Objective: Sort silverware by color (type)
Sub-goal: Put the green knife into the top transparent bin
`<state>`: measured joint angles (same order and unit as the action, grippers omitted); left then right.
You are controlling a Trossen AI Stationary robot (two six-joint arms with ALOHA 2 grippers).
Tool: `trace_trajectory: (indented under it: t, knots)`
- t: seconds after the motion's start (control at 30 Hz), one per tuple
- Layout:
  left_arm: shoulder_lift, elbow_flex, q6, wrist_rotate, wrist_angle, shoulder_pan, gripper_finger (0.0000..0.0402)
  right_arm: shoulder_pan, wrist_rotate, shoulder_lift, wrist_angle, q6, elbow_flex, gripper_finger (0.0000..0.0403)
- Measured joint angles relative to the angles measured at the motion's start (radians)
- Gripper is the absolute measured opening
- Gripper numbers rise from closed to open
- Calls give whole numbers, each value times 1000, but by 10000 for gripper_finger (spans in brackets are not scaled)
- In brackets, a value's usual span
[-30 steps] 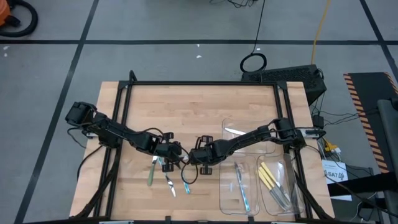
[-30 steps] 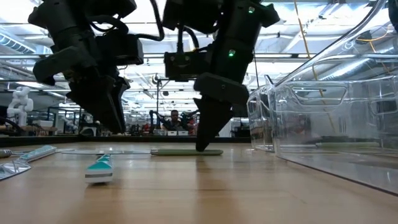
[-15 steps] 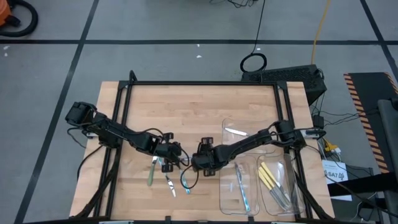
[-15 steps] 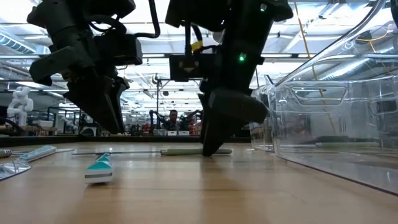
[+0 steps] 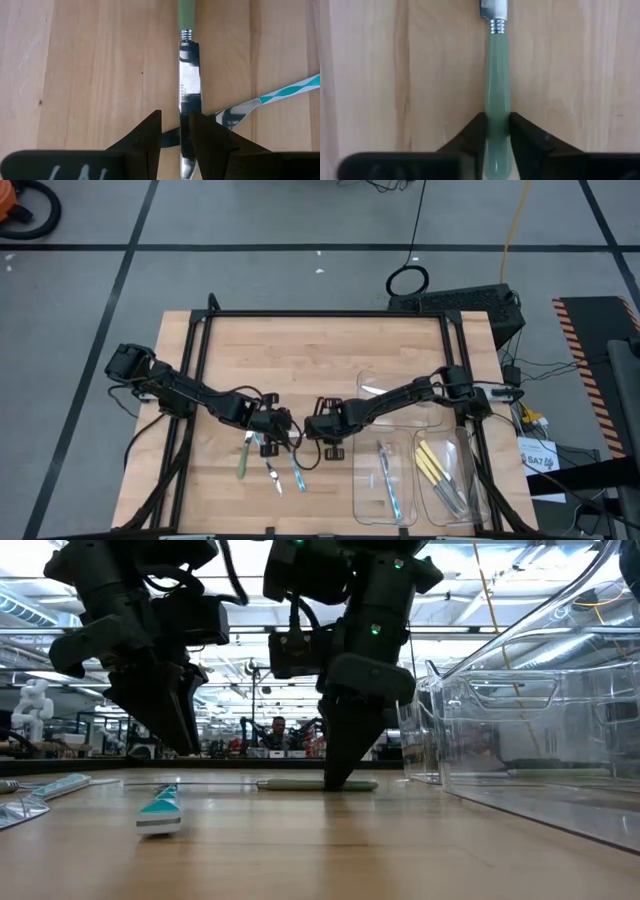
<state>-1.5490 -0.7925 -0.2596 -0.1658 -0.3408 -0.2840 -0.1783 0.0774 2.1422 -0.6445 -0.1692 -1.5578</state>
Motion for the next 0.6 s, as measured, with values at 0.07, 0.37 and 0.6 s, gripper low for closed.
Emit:
trace_trajectory:
  t: [0.07,0.37,0.6]
  knots:
    - [0,0,3,0,1,0,108,2,1,-1,2,12,0,35]
    - [0,0,12,0,3,0,108,-3,-2,1,1,30,0,0]
    - [0,0,11,0,8,-2,108,-6,-1,1,-8,17,1,1]
